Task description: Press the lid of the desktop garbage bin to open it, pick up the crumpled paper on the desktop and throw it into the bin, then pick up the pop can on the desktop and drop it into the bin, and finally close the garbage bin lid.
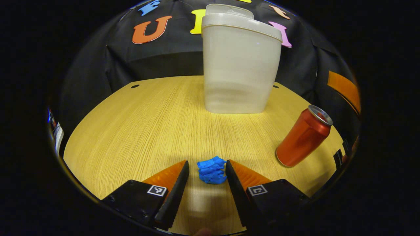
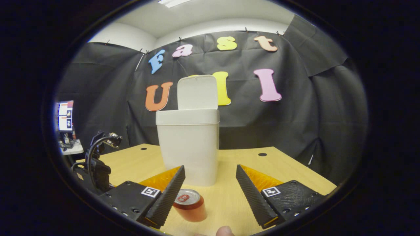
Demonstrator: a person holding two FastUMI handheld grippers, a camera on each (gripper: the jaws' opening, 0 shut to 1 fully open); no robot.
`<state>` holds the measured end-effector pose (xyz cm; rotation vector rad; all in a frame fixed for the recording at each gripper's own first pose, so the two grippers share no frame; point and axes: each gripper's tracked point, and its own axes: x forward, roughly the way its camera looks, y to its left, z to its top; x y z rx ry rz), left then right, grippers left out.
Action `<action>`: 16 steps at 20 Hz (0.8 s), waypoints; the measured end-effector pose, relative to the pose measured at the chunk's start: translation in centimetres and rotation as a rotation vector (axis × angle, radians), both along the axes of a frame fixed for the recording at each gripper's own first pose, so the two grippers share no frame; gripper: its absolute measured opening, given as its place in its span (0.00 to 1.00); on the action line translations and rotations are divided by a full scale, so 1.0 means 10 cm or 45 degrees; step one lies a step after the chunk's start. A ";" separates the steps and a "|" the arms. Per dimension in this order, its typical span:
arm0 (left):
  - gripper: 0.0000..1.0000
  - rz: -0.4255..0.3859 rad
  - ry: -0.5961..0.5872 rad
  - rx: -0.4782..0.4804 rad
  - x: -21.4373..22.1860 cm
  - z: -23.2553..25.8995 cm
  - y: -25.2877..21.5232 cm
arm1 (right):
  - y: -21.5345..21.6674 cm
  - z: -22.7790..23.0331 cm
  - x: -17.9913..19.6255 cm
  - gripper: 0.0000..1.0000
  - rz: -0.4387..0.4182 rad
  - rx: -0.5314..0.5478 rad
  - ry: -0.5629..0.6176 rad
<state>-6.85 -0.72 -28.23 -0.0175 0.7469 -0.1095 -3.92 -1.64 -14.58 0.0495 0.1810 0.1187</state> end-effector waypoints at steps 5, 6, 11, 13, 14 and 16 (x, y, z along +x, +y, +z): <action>0.48 0.012 -0.011 0.011 0.01 0.08 0.15 | 0.10 -0.12 -0.11 0.96 0.036 -0.011 0.032; 0.46 0.003 -0.020 0.015 0.03 0.08 0.16 | 0.11 -0.14 -0.13 0.96 0.041 -0.013 0.035; 0.36 -0.008 -0.085 -0.012 0.07 0.30 0.16 | 0.12 -0.14 -0.16 0.96 0.035 0.000 0.044; 0.36 0.008 -0.162 -0.012 0.14 0.51 0.17 | 0.14 -0.15 -0.17 0.96 0.026 0.010 0.048; 0.36 0.022 -0.208 -0.007 0.19 0.63 0.20 | 0.18 -0.17 -0.18 0.96 0.036 0.013 0.056; 0.36 0.064 -0.324 0.027 0.29 0.92 0.32 | 0.26 -0.24 -0.20 0.96 0.057 0.000 0.077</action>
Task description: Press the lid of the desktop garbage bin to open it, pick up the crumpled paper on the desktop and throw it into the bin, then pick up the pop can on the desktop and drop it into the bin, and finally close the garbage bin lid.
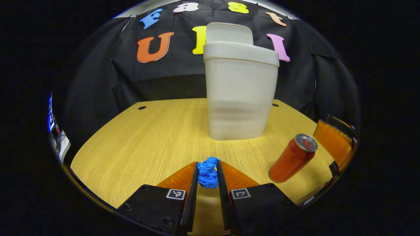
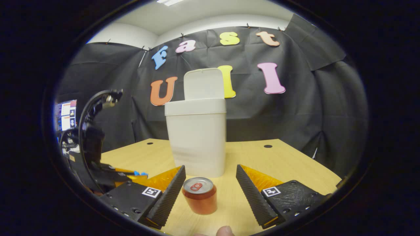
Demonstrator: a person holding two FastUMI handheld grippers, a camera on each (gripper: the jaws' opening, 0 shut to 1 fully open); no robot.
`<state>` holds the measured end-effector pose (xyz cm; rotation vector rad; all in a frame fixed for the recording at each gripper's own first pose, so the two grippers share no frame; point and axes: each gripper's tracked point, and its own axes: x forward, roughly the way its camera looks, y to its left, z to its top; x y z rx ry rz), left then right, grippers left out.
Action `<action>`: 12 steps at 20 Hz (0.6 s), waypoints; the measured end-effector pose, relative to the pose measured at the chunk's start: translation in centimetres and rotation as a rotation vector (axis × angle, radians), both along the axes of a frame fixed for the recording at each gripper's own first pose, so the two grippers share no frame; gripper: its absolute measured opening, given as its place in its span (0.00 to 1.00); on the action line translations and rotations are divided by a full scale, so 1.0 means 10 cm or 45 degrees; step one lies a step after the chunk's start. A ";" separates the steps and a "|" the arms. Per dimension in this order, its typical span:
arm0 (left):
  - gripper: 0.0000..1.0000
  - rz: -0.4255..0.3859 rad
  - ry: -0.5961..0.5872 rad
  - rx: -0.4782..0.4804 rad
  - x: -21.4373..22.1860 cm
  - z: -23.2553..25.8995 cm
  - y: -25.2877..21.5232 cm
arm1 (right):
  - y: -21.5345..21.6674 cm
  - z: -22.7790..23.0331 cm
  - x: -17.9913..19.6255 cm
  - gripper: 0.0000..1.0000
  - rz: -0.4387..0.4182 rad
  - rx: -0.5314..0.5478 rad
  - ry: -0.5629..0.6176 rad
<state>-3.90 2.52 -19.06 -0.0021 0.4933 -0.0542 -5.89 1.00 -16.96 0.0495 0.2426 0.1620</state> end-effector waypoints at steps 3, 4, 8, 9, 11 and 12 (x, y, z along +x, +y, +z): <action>0.36 0.028 -0.141 -0.005 0.06 0.37 0.07 | 0.07 -0.08 0.00 0.96 0.011 -0.030 0.024; 0.36 0.031 -0.175 -0.010 0.07 0.45 0.07 | 0.07 -0.13 0.01 0.96 0.008 -0.042 0.034; 0.36 0.051 -0.328 -0.026 0.07 0.84 0.13 | 0.12 -0.30 0.02 0.96 0.010 -0.055 0.088; 0.36 0.051 -0.363 -0.031 0.08 0.93 0.13 | 0.12 -0.34 0.02 0.96 0.006 -0.062 0.100; 0.36 0.051 -0.417 -0.024 0.06 1.05 0.14 | 0.10 -0.42 0.03 0.96 -0.004 -0.072 0.126; 0.36 0.051 -0.439 -0.020 0.06 1.11 0.14 | 0.10 -0.47 0.04 0.96 -0.005 -0.068 0.142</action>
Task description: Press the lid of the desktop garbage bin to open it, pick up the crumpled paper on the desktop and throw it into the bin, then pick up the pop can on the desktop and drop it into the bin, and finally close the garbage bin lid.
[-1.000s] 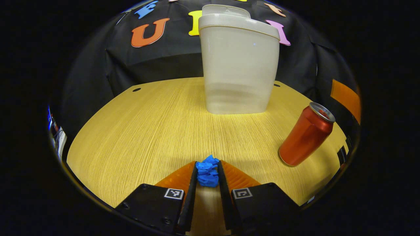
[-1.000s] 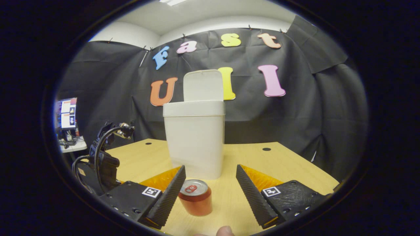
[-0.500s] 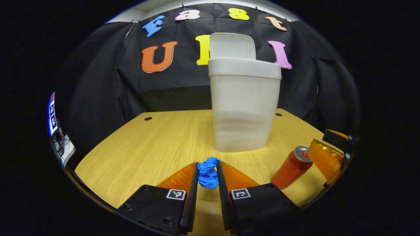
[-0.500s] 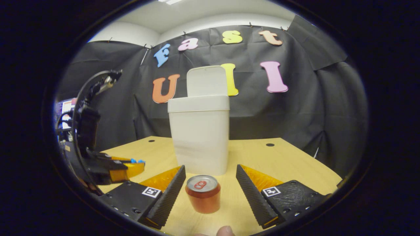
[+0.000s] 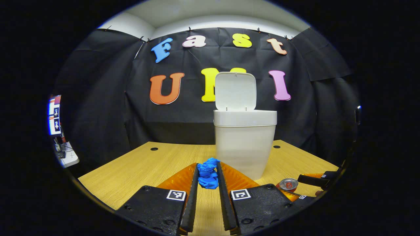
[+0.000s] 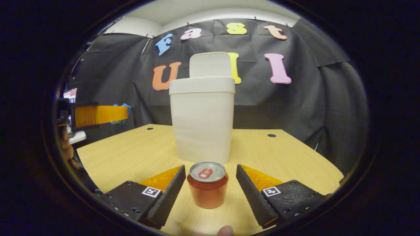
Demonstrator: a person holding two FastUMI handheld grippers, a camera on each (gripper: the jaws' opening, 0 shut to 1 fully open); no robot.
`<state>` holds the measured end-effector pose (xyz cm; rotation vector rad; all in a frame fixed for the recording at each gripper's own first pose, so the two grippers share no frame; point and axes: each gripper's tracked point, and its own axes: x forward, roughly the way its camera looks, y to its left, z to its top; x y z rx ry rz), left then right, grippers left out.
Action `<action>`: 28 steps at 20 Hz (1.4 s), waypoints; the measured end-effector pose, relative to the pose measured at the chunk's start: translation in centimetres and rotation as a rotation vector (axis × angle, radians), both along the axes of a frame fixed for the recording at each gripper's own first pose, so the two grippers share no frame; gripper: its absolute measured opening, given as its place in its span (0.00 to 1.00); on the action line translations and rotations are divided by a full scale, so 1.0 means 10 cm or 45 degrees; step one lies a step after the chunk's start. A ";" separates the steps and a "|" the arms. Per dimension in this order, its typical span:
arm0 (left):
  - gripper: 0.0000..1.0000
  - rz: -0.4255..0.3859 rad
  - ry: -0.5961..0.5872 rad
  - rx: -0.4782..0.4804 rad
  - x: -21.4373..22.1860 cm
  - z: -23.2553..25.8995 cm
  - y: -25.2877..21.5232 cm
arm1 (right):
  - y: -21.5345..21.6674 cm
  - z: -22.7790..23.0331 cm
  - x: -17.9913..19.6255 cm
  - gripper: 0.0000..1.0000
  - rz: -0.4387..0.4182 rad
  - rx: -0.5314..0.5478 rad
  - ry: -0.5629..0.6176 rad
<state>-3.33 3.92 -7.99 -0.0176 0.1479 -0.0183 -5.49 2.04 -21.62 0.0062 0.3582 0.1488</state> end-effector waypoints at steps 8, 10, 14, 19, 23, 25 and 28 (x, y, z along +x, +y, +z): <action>0.36 -0.033 -0.029 -0.042 -0.05 0.07 -0.02 | 0.04 -0.41 0.01 0.94 -0.002 -0.001 0.150; 0.36 -0.034 -0.028 -0.046 -0.04 0.06 0.01 | 0.04 -0.49 0.01 0.94 -0.005 0.005 0.185; 0.36 -0.033 -0.026 -0.043 -0.06 0.05 0.04 | 0.01 -0.56 0.03 0.96 -0.034 0.002 0.249; 0.36 -0.030 -0.016 -0.059 -0.04 0.01 0.08 | 0.03 -0.65 -0.01 0.96 -0.045 -0.007 0.346; 0.36 -0.028 -0.003 -0.063 -0.04 -0.03 0.10 | 0.08 -0.70 -0.02 0.93 -0.051 0.029 0.409; 0.36 -0.029 -0.002 -0.068 -0.03 -0.03 0.09 | 0.09 -0.71 -0.02 0.82 -0.065 0.036 0.429; 0.36 -0.020 -0.010 -0.066 -0.03 -0.02 0.12 | 0.10 -0.71 -0.04 0.84 -0.057 0.044 0.441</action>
